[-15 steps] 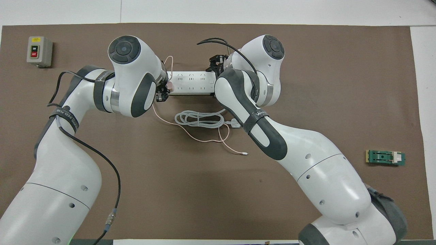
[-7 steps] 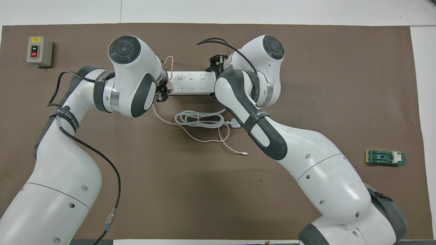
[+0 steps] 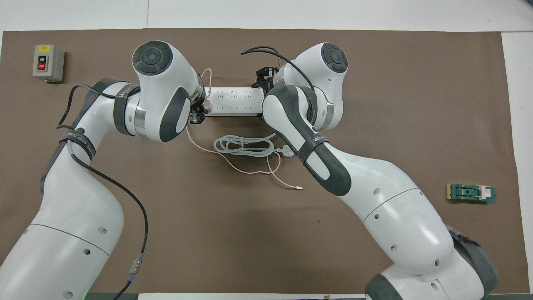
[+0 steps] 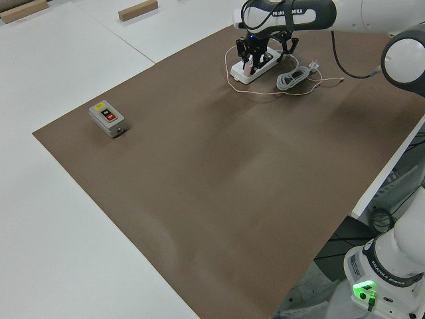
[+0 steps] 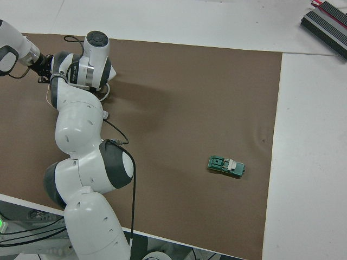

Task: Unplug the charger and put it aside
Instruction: 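Pull the charger out of the strip with the left gripper toward the switch box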

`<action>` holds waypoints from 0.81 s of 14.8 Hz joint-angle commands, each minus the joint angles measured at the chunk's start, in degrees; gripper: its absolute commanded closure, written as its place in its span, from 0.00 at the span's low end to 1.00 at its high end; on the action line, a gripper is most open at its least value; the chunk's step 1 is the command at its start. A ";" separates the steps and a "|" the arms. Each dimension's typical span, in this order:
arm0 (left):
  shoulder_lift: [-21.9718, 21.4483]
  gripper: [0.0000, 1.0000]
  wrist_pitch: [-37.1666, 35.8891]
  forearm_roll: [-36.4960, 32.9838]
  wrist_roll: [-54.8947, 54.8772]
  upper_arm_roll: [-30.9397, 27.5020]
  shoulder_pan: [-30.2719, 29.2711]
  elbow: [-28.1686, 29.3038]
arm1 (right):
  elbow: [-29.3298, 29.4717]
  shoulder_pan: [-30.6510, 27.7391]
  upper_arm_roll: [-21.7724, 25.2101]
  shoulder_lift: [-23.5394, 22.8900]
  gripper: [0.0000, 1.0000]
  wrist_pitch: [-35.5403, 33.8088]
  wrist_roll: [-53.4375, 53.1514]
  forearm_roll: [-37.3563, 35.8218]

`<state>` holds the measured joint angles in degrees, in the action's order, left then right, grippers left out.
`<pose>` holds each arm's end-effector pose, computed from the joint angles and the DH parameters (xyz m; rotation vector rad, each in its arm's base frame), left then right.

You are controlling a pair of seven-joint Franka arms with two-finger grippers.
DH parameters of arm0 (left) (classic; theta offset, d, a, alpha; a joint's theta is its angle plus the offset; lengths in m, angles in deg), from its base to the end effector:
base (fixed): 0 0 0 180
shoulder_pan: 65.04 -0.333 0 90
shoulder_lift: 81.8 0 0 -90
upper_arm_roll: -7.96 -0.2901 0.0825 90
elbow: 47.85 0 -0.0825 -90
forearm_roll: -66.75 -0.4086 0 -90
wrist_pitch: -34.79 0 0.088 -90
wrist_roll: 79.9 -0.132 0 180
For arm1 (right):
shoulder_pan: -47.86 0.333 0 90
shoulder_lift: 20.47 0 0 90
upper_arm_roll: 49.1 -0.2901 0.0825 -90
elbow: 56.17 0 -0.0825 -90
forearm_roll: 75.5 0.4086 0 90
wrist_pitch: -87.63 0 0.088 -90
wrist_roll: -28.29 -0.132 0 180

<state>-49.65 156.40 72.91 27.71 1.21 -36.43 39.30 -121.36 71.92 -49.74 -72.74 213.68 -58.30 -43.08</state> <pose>0.6568 -0.2814 0.2806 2.2259 2.1404 -0.0132 0.7076 0.3552 0.2206 -2.0828 1.7365 0.4450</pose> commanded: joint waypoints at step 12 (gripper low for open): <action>-15.70 1.00 -22.45 -1.76 -25.93 -0.98 -15.41 0.66 | 1.83 -0.24 -0.07 -0.73 0.00 -0.10 -1.04 -0.51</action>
<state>-62.01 136.47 71.75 6.59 -0.30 -49.05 37.68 -121.32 71.93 -49.74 -72.94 213.76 -58.35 -43.07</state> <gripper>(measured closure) 0.687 0.000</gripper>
